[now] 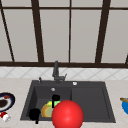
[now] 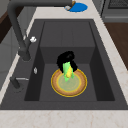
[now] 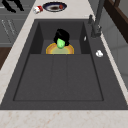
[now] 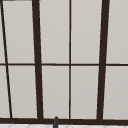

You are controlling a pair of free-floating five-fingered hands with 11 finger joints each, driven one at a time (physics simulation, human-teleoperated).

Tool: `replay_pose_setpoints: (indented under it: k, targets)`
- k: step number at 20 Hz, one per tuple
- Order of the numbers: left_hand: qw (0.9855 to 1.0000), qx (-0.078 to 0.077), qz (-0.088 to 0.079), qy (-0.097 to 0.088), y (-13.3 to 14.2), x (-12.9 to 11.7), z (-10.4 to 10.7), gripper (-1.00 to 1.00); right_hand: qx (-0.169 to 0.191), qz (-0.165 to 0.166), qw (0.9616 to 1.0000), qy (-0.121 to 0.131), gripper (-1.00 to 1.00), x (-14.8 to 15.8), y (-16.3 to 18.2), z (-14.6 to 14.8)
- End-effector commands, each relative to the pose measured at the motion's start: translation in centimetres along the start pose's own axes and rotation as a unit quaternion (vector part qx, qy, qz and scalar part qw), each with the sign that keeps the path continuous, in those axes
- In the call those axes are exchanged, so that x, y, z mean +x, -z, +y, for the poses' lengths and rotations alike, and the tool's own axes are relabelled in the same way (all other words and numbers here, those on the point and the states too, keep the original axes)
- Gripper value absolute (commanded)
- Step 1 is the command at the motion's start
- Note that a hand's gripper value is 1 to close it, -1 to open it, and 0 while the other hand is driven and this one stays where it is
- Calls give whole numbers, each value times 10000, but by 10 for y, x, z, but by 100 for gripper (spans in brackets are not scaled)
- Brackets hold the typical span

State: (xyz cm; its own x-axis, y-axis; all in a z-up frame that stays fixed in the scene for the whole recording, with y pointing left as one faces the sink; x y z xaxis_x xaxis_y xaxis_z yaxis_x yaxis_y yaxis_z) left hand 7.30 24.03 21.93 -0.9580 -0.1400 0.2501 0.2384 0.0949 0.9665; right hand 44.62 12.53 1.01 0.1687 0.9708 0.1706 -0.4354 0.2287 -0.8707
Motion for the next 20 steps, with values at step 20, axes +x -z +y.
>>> replay_pose_setpoints:
  k: [20]
  targets:
    - [10000,0,0,0,0,0,0,0,68,33,10000,-42,100,-53,-80,-131]
